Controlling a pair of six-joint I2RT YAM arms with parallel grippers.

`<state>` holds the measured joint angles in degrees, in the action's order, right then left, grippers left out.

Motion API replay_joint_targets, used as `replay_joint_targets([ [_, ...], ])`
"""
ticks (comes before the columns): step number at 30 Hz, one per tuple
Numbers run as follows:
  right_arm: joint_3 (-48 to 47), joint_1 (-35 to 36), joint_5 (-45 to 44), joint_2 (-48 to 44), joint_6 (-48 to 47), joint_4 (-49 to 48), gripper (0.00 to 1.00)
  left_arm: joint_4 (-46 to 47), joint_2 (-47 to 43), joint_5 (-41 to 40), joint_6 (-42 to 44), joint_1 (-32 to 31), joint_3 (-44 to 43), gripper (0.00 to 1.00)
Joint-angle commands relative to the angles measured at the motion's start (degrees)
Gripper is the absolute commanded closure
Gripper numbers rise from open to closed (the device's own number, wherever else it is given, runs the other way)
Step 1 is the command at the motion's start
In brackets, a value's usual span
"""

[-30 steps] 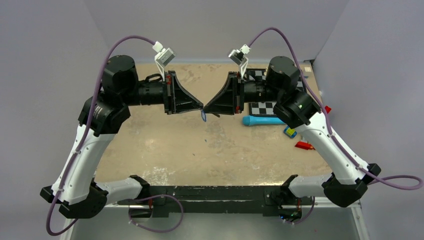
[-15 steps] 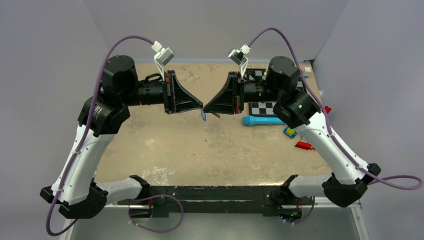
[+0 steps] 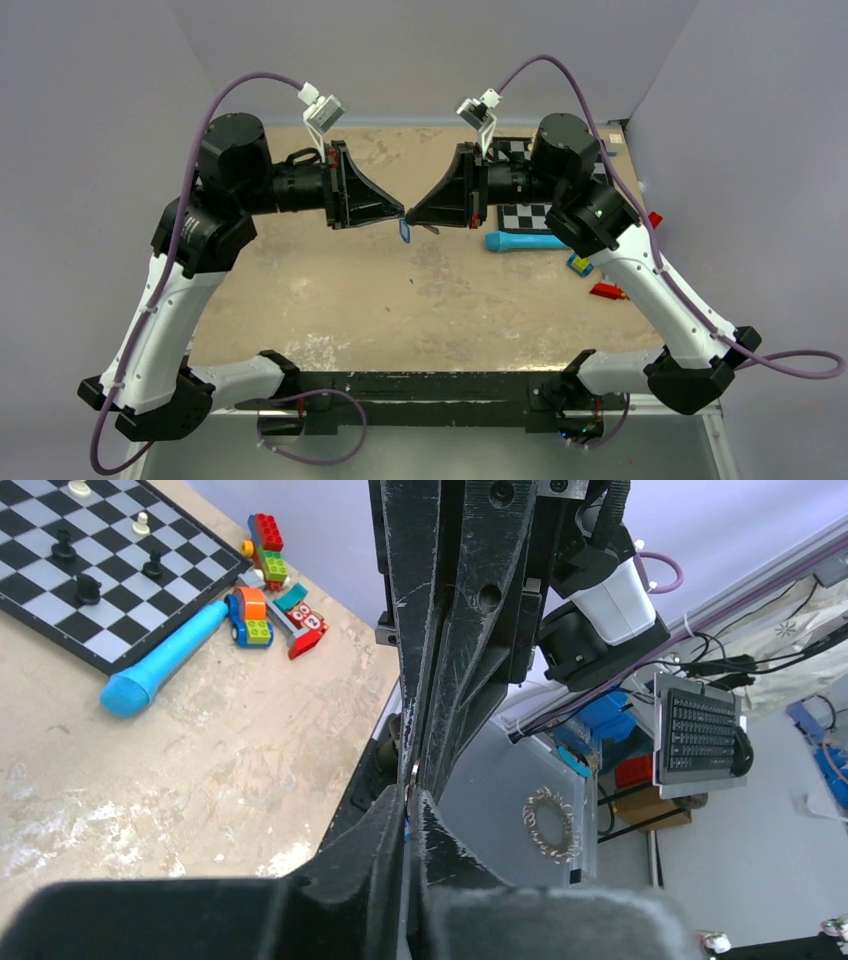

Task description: Remove the keys from the keyring

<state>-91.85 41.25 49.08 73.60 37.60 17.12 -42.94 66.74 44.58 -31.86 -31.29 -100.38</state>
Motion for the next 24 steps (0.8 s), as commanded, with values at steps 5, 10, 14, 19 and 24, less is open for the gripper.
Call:
replay_joint_targets([
  [5, -0.42, 0.29, 1.90, -1.96, -1.18, 1.21, 1.00, -0.75, -0.44, -0.40, 1.10, 0.02, -1.02, 0.49],
  [10, -1.32, 0.28, 1.81, -1.85, -3.03, 4.47, 1.00, -0.51, 0.55, 1.85, 1.24, 0.06, -1.34, 0.55],
  [14, -1.31, 0.32, 1.80, -1.82, -2.85, 4.26, 1.00, -0.39, 1.30, 3.68, 0.89, 0.04, -1.20, 0.63],
  [19, -1.25, 0.25, 1.87, -1.71, -2.63, 3.71, 1.00, -0.59, 1.60, 4.89, 0.72, 0.00, -0.30, 0.66],
  [24, -1.18, 0.23, 1.90, -1.78, -2.62, 3.57, 1.00, -0.69, 1.58, 5.52, 0.65, -0.03, 0.32, 0.69],
])
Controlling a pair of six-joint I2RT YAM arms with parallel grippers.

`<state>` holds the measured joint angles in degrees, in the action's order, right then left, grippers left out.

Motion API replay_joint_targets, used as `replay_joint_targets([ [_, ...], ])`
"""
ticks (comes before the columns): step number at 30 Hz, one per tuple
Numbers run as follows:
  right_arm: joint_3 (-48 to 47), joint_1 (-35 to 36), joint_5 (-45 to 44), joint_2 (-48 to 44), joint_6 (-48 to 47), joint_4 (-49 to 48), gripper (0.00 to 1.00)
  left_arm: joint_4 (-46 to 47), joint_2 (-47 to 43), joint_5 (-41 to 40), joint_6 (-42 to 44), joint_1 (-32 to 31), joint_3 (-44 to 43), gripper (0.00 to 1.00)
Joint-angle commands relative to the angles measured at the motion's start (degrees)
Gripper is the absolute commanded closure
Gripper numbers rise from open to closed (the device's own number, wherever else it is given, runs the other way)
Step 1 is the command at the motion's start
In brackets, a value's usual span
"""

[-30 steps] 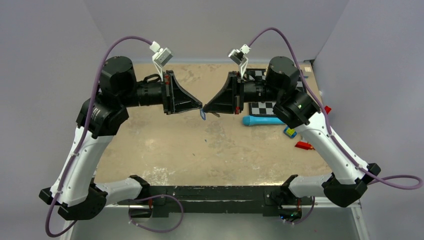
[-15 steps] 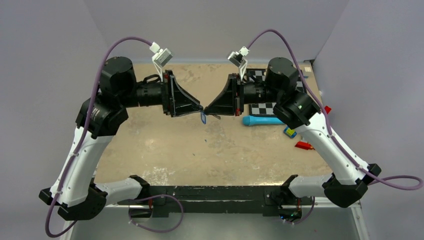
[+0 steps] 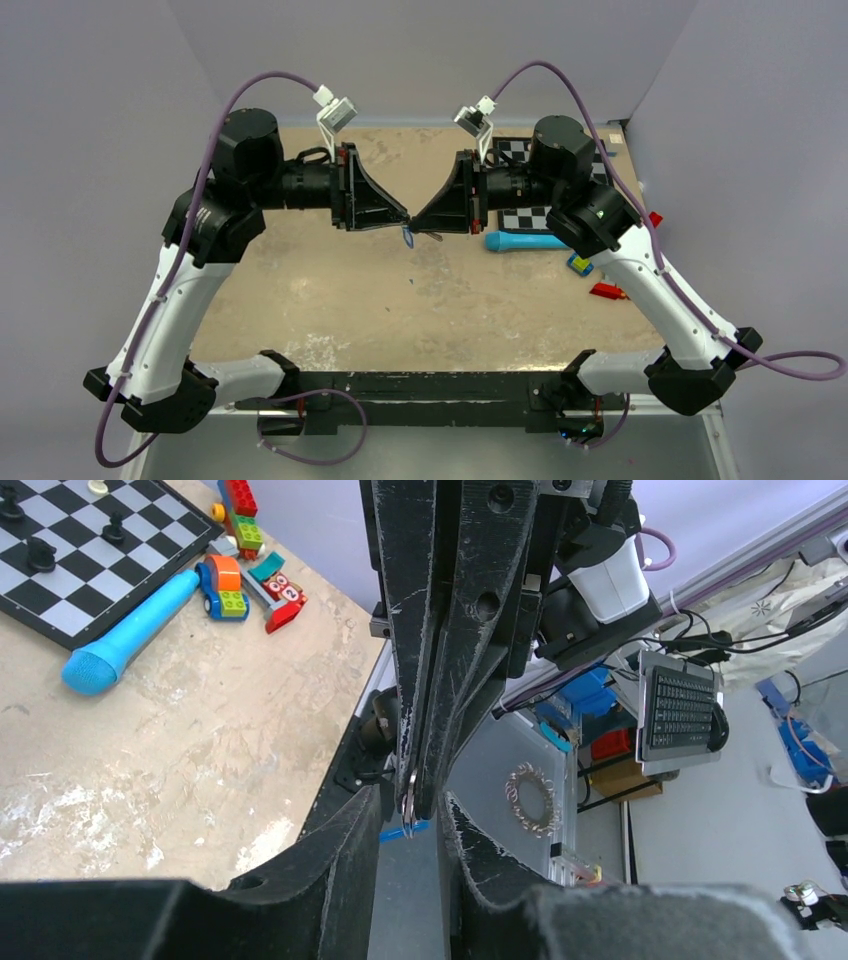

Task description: Remove the keys from the keyring

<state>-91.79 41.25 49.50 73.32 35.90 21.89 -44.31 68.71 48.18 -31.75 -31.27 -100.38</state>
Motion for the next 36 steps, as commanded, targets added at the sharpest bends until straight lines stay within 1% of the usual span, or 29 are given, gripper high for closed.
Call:
replay_joint_targets([
  [1, -1.22, 0.26, 1.48, -1.48, -0.92, -1.25, 1.00, 0.68, -0.38, 1.98, 0.54, -0.09, 0.42, 0.71],
  [9, -1.11, 0.29, 1.70, -1.36, -0.31, -2.28, 1.00, 0.38, -0.20, 2.35, 0.65, -0.03, 0.48, 0.84],
  [16, -1.07, 0.25, 2.07, -1.24, 0.03, -2.97, 1.00, 0.37, -0.18, 2.14, 0.70, -0.06, 0.40, 1.00],
  [20, -1.09, 0.25, 2.31, -1.25, 0.27, -3.40, 1.00, 0.41, -0.19, 1.16, 0.60, -0.05, 0.19, 1.00],
  [23, -0.89, 0.31, 2.40, -1.66, 0.31, -3.19, 0.70, 0.49, -0.59, -0.01, 0.61, -0.08, -0.14, 1.00],
  [24, -0.76, 0.26, 2.44, -1.79, 0.27, -3.33, 0.63, 0.51, -0.67, -0.20, 0.58, -0.04, -0.29, 1.00],
  [25, -0.69, 0.26, 2.45, -2.04, 0.12, -3.35, 0.58, 0.54, -0.70, -0.35, 0.59, -0.06, -0.40, 1.00],
  [26, -0.55, 0.27, 2.26, -2.26, -0.13, -2.88, 0.56, 0.54, -0.75, -0.45, 0.60, -0.04, -0.59, 1.00],
  [28, -0.41, 0.25, 1.95, -2.67, -0.65, -2.09, 0.56, 0.48, -0.72, -0.62, 0.54, -0.05, -0.87, 1.00],
  [34, 0.12, 0.23, 1.66, -3.14, -0.74, -1.92, 0.73, 0.46, -0.78, -0.68, 0.63, -0.10, -1.03, 1.00],
  [36, 0.06, 0.25, 1.66, -2.96, -0.46, -2.23, 0.76, 0.47, -1.01, -0.88, 0.48, -0.07, -0.97, 1.00],
])
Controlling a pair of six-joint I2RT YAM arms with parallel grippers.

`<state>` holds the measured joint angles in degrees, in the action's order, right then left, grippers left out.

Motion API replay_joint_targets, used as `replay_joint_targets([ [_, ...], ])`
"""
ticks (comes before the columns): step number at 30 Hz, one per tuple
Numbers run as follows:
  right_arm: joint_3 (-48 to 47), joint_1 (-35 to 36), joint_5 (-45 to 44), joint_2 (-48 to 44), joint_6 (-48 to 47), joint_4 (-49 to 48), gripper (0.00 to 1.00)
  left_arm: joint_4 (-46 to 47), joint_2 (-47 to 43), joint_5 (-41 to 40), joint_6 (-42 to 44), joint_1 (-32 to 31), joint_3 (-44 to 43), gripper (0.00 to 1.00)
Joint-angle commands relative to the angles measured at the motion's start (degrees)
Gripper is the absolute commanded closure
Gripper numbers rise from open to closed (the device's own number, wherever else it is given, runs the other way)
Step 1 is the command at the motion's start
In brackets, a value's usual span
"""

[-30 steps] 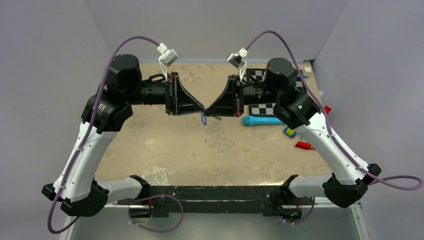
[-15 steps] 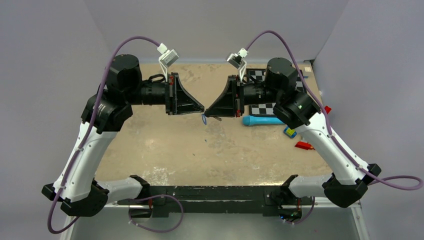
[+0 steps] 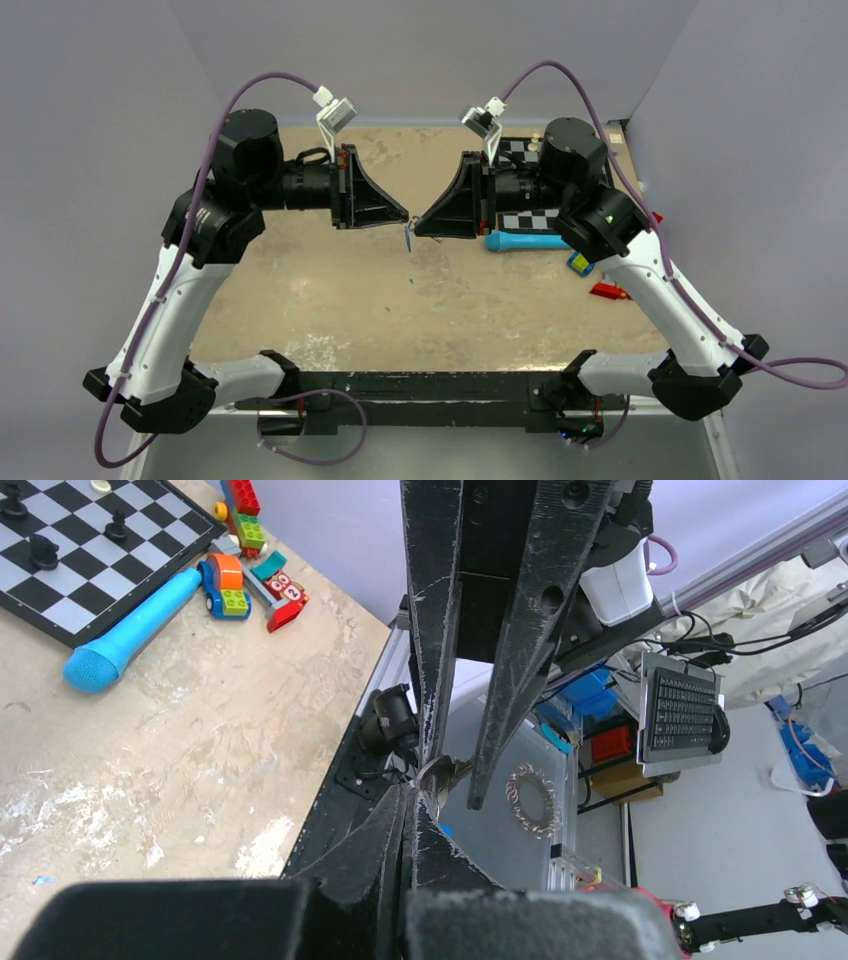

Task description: Remove the keys from the keyring

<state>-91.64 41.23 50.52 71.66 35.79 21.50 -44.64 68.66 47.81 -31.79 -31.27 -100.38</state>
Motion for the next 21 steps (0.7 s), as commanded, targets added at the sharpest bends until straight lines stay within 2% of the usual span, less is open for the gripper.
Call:
replay_joint_targets([
  [1, -0.12, 0.25, 0.71, -1.22, -0.18, -2.07, 0.78, 0.83, -0.95, -0.52, 0.54, -0.06, -0.97, 1.00],
  [16, -1.94, 0.34, 1.39, 1.46, 1.39, -4.05, 0.78, 2.90, -1.87, 0.26, -0.95, -0.10, 0.69, 1.00],
  [21, -2.23, 0.29, 1.51, 1.71, 1.39, -4.03, 0.88, 3.00, -1.95, -0.04, -0.91, -0.10, 0.62, 1.00],
])
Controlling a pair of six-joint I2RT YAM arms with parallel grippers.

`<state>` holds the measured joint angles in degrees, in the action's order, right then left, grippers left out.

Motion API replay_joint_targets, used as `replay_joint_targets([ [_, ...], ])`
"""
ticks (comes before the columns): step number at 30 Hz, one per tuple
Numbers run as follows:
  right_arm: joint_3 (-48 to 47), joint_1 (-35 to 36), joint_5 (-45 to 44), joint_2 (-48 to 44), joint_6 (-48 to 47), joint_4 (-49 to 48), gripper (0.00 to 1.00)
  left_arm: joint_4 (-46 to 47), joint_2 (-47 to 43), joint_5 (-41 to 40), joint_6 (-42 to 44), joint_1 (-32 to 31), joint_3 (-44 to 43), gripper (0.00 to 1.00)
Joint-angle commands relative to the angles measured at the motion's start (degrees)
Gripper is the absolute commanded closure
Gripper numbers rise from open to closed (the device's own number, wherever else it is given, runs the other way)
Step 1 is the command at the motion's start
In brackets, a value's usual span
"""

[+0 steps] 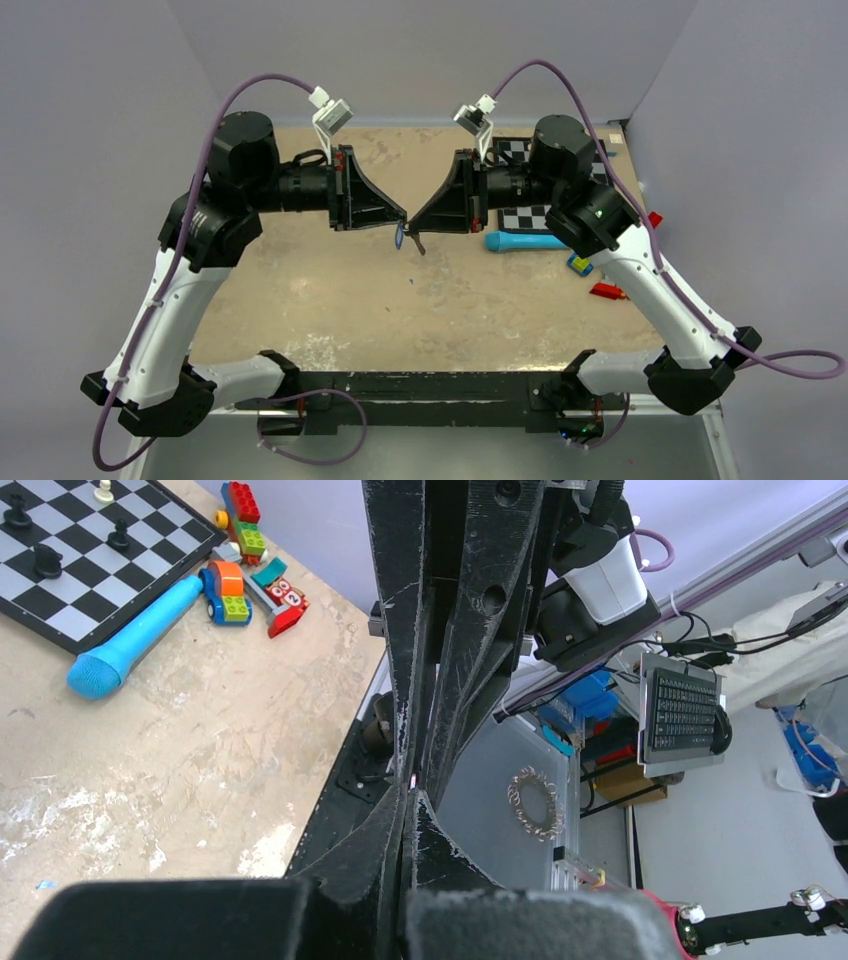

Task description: Remove the keys from the keyring

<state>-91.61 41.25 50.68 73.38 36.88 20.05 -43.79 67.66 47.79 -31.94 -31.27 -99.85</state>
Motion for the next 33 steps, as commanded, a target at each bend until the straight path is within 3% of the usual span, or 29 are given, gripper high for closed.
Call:
replay_joint_targets([
  [1, -2.25, 0.23, 1.39, -0.06, 0.29, -2.59, 0.91, 2.19, -0.90, -0.06, -0.76, -0.07, 0.09, 1.00],
  [5, -1.78, 0.27, 1.40, -0.30, 0.21, -2.58, 0.98, 2.08, -0.89, -0.43, -0.63, -0.03, 0.04, 1.00],
  [9, -1.23, 0.26, 1.44, -0.82, 0.21, -2.40, 0.99, 1.94, -1.12, -1.34, -0.42, -0.10, -0.20, 1.00],
  [19, 0.72, 0.28, 1.36, -2.35, 0.12, -2.51, 0.81, 1.79, -0.75, -1.90, -0.56, -0.10, -1.04, 1.00],
  [33, 0.28, 0.31, 1.25, -2.20, -0.01, -2.51, 0.96, 1.11, -0.93, -1.93, -0.32, -0.11, -1.22, 1.00],
])
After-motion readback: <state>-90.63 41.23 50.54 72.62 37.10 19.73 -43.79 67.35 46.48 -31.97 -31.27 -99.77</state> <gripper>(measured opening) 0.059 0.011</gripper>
